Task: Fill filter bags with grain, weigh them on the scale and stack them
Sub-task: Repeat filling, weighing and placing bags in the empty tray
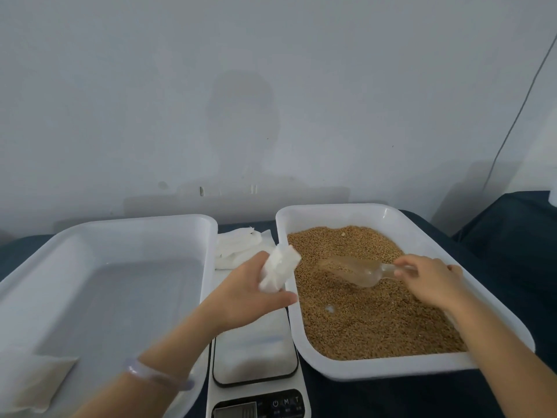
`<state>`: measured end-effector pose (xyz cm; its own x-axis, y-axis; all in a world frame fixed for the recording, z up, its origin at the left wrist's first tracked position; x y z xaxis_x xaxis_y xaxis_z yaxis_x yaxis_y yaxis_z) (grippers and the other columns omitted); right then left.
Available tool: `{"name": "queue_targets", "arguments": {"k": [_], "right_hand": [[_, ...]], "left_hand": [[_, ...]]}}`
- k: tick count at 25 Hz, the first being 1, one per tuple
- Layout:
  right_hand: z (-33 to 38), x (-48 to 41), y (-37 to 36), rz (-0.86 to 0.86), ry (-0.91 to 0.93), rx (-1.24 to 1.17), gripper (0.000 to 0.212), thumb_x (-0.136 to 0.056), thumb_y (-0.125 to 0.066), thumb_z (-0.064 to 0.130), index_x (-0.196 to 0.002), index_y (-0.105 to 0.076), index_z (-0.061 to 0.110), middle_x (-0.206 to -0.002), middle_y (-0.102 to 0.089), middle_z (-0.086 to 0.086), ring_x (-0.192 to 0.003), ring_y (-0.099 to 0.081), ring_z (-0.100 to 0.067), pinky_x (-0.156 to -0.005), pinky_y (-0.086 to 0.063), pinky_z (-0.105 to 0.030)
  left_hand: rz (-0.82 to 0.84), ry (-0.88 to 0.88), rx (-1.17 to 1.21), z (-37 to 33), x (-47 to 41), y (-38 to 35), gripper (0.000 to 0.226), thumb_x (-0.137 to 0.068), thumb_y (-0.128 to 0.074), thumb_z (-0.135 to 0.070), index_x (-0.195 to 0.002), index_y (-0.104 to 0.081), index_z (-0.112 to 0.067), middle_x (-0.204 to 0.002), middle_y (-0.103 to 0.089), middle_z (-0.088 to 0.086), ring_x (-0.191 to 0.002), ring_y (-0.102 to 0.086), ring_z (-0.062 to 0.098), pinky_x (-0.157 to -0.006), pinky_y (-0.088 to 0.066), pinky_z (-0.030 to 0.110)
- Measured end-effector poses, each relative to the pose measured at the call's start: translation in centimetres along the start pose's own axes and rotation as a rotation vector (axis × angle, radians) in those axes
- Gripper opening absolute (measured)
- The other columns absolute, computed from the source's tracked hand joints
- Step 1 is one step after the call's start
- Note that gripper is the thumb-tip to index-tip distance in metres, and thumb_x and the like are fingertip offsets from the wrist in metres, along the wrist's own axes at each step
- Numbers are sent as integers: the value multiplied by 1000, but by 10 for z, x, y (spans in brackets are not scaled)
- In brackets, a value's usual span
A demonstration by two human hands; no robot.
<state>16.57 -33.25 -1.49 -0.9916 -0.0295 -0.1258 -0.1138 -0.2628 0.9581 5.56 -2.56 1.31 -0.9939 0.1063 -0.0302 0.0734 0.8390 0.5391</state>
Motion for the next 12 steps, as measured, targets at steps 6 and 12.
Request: {"name": "queue_targets", "arguments": {"k": [6,12], "right_hand": [[9,31,63,-6,102,-233,24,-95,-51,33,-117,-57,40,-118,-61,12,-117,-51,-14,-110,-25,-46],[13,49,127,49,210,-319,23,-91,-57,31,-102,-59,52,-118,-59,22,-117,-48,-7,-107,-33,-44]], "left_hand": [[-1,-62,4,-24,-31,-50,40,-73,-76,-36,-100,-49,-25,-92,-60,2,-83,-60,18,-74,-54,31],[-155,-63,-17,-18,-41,-61,34,-73,-75,-37,-82,-42,-32,-77,-51,-9,-62,-49,3,-45,-36,6]]}}
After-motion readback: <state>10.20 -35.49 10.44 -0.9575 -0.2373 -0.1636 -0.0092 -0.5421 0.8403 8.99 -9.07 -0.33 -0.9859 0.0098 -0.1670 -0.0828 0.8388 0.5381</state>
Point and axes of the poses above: each hand's wrist, its own x-axis away from the middle knuckle, its own y-axis out of the back of the hand, z = x × y, the point moved 7 cm from there along -x, towards the middle knuckle
